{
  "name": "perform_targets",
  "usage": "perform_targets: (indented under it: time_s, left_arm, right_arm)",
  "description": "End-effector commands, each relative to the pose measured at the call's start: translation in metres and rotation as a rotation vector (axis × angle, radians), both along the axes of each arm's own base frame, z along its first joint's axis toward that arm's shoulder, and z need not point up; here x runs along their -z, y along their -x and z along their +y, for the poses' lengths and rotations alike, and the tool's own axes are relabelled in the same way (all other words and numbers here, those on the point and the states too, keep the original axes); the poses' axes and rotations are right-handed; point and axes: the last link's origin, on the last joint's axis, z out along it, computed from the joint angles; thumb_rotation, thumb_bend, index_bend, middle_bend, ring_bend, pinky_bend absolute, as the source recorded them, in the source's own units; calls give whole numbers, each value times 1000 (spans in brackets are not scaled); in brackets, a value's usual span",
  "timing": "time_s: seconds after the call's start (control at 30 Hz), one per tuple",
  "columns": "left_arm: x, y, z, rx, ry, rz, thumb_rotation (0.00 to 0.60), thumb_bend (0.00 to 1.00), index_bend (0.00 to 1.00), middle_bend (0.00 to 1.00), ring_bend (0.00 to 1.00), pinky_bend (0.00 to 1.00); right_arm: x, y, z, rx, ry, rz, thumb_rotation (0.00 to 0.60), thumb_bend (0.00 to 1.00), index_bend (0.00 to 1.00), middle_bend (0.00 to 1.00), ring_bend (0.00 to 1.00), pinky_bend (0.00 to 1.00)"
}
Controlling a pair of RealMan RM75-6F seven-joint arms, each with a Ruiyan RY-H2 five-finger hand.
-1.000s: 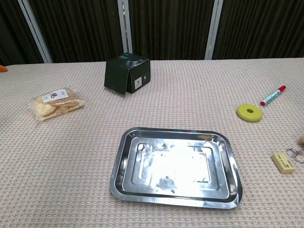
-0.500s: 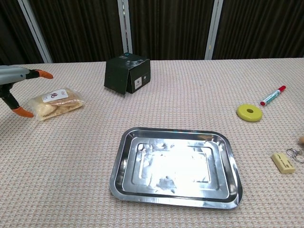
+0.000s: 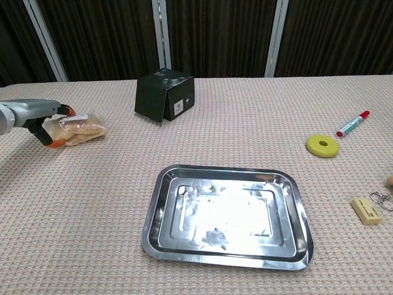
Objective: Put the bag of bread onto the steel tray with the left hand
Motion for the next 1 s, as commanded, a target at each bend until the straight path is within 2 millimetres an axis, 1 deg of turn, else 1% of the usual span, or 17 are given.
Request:
perform_targets:
  time_s: [0.03, 0.07, 0.13, 0.23, 0.3, 0.43, 0.53, 0.7, 0.77, 0.9, 1.0]
  left_arm:
    - [7, -13, 4, 15, -50, -75, 600, 704, 540, 295, 297, 491]
    - [7, -18, 3, 32, -82, -123, 600, 727, 566, 338, 330, 516]
    - [7, -24, 0, 53, -110, -187, 600, 737, 577, 368, 350, 523]
    - [2, -36, -8, 99, -130, -320, 600, 716, 566, 370, 349, 523]
    - [-2, -45, -14, 141, -119, -376, 600, 704, 559, 368, 348, 522]
    - [-7, -64, -31, 251, -75, -430, 600, 652, 555, 359, 342, 520]
    - [-6, -79, -45, 329, -19, -451, 600, 618, 554, 359, 342, 519]
    - [6, -106, -71, 457, 95, -465, 600, 578, 552, 357, 342, 514]
    - [15, -118, -83, 515, 152, -462, 600, 560, 553, 356, 342, 511]
    - [30, -135, -98, 594, 227, -448, 600, 538, 551, 354, 342, 500]
    - [42, -146, -106, 631, 260, -447, 600, 524, 547, 353, 341, 498]
  right_arm:
    - [0, 0, 1, 3, 3, 2, 600, 0, 34, 47, 0, 27]
    - [0, 1, 1, 6, 3, 2, 600, 0, 34, 47, 0, 27]
    - [-1, 1, 2, 11, 5, 3, 600, 0, 34, 47, 0, 27]
    - [-1, 2, 3, 11, 6, 2, 600, 0, 34, 47, 0, 27]
    - [-2, 1, 3, 6, 6, 0, 600, 0, 34, 47, 0, 27]
    - [-1, 1, 3, 2, 2, -2, 600, 0, 34, 47, 0, 27]
    - [-1, 1, 2, -1, -1, -3, 600, 0, 34, 47, 0, 27]
    - [-2, 0, 2, -12, -2, -1, 600, 0, 34, 47, 0, 27]
    - [-2, -1, 2, -15, -3, 1, 600, 0, 34, 47, 0, 27]
    - [-2, -3, 1, -21, -5, 3, 600, 0, 34, 47, 0, 27]
    - [-2, -4, 2, -22, -7, 6, 600, 0, 34, 47, 0, 27]
